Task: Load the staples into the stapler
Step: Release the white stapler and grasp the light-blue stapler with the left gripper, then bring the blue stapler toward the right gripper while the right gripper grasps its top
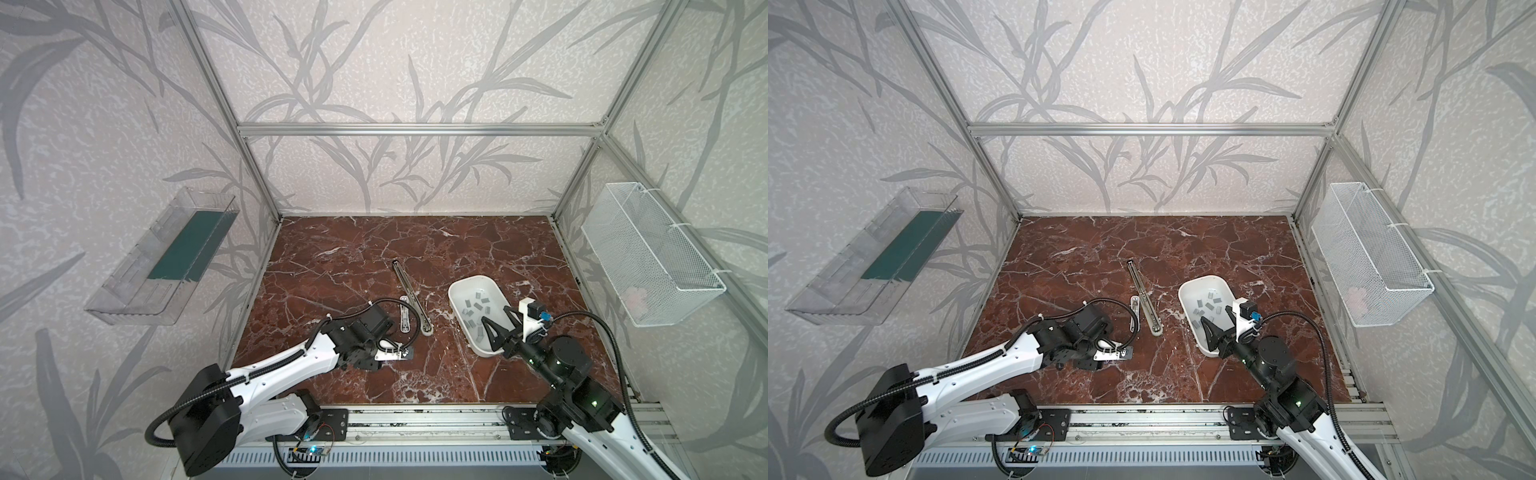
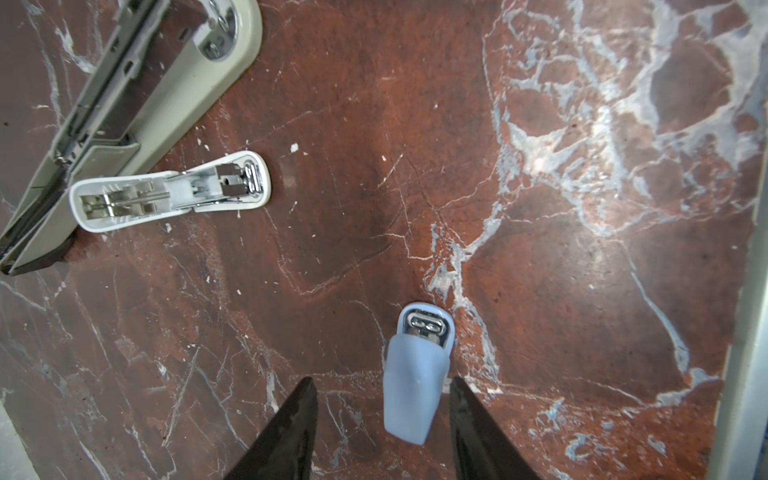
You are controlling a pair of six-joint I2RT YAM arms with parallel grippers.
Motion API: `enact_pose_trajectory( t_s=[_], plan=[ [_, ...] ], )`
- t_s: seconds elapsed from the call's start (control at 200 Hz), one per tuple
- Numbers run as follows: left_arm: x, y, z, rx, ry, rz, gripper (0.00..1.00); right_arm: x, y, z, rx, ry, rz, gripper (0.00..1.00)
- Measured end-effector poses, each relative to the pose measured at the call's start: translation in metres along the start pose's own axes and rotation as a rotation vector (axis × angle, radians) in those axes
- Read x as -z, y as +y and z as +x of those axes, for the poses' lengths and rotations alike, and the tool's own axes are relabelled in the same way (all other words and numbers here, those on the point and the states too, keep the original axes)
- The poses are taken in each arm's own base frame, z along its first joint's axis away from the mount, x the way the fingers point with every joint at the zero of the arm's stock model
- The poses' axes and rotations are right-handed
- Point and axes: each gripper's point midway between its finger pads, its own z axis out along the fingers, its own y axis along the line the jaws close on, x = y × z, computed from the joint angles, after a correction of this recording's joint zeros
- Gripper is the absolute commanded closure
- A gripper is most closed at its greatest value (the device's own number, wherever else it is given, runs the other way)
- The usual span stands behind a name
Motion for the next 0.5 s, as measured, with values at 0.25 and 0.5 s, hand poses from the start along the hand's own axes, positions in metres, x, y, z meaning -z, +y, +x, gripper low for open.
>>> enact_pose_trajectory(
  t_s=[0.25,0.5],
  plan=[
    [-0.021,-0.013,0.011,-0.007,0.079,0.087,0.49,0.009,0.005,-0.007,-0.003,-0.04,-0.033,0.18],
    [-0.027,-0.016,0.014,-0.019,0.108,0.111,0.6,0.011,0.005,-0.005,-0.009,-0.035,-0.037,0.18]
  ],
)
